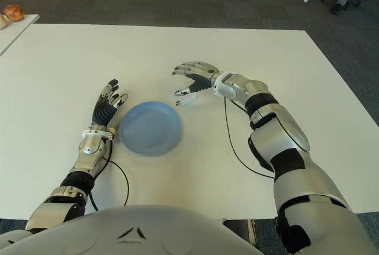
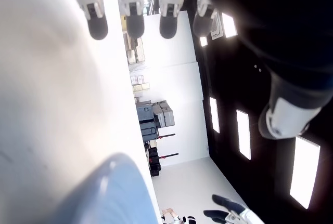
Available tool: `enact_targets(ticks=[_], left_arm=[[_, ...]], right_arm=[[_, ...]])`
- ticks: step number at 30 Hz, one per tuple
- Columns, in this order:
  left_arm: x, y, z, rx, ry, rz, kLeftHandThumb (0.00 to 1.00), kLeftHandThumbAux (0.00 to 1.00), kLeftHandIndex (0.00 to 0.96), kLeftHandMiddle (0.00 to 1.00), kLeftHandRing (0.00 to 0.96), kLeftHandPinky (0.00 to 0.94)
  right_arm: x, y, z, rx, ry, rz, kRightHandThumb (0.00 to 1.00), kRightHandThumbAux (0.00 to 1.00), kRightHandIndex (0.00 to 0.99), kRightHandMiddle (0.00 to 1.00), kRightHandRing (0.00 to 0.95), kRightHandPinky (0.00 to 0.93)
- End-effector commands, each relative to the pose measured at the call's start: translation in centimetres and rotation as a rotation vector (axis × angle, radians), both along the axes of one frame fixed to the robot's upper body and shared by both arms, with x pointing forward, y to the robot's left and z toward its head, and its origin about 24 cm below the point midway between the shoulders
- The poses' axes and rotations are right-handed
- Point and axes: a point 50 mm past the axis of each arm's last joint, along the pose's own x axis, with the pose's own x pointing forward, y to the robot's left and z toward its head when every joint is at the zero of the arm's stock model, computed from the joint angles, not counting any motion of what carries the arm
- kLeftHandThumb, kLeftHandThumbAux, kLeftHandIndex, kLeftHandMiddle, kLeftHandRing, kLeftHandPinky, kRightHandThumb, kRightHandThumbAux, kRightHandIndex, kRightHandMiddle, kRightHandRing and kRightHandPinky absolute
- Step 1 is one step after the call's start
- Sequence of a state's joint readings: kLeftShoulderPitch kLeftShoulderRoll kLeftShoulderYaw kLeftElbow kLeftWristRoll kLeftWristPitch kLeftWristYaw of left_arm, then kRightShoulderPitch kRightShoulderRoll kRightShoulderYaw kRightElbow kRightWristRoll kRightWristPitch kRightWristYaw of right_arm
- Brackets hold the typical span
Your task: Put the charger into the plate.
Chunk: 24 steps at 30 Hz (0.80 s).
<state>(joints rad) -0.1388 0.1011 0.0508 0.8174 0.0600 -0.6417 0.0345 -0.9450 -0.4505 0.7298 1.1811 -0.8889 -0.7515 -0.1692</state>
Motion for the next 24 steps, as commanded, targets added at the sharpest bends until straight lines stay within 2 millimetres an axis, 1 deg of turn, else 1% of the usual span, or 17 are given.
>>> enact_targets(ticks=[1, 9, 17, 24], left_arm=[[-3.6, -0.7, -4.0, -0.008, 0.216, 0.001, 0.0, 0.507, 0.0, 0.027, 0.025, 0.029], [-3.6, -0.5, -4.3, -0.011, 0.233, -0.003, 0.0, 0.506, 0.0, 0.029, 0.025, 0.019], [-3.6, -0.5, -4.3, -0.019, 0.23, -0.004, 0.0, 0.519, 0.0, 0.03, 0.027, 0.029], [-3.8, -0.5, -4.4, -0.018, 0.234, 0.001, 0.0, 0.522, 0.0, 0.027, 0.027, 0.028]], right_arm=[[-0.1, -0.7, -0.8, -0.102, -0.012, 0.011, 0.355, 0.131, 0.0, 0.0, 0.0, 0.0], [0.0, -0.8, -1.1, -0.195, -0.061, 0.044, 0.33, 0.134, 0.0, 0.0, 0.0, 0.0], [0.0, -0.9, -1.5, -0.28, -0.116, 0.1, 0.338, 0.139, 0.0, 0.0, 0.0, 0.0], [-0.3, -0.8, -2.1, -0.31, -0.182, 0.152, 0.353, 0.136, 0.0, 0.0, 0.0, 0.0]])
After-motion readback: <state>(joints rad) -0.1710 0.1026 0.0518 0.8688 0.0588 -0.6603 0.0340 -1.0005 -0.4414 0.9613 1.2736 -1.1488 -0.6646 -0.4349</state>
